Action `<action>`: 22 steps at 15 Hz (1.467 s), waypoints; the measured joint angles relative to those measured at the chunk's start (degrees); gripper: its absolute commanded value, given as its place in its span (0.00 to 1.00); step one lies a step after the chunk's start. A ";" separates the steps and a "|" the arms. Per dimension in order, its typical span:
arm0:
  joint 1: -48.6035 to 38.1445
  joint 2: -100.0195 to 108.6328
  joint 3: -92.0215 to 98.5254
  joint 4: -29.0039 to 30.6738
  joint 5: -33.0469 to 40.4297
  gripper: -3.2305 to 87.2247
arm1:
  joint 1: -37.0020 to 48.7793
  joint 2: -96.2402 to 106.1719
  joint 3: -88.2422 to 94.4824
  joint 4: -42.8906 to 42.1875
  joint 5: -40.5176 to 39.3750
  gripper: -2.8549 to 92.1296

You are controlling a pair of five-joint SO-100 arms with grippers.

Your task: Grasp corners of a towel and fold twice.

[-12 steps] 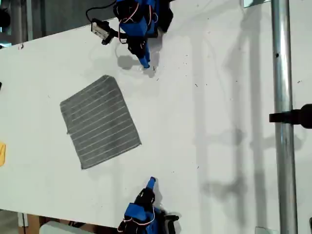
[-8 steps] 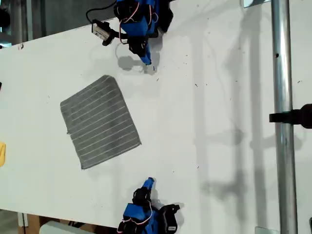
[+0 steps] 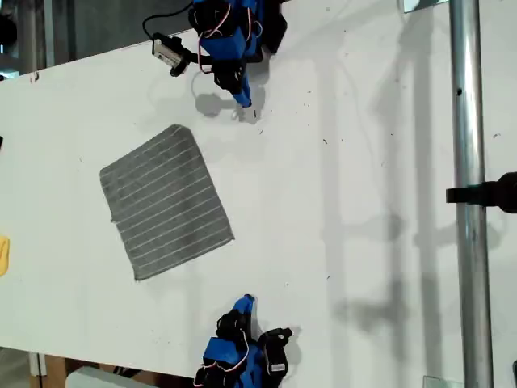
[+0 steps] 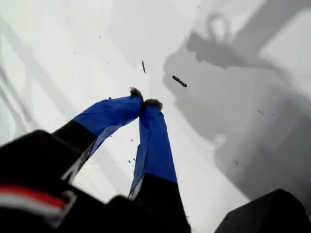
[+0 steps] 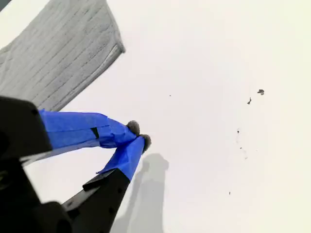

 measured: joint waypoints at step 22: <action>3.08 -68.91 -52.56 -9.32 -2.72 0.00 | 32.96 -58.18 -49.57 -4.39 -39.20 0.03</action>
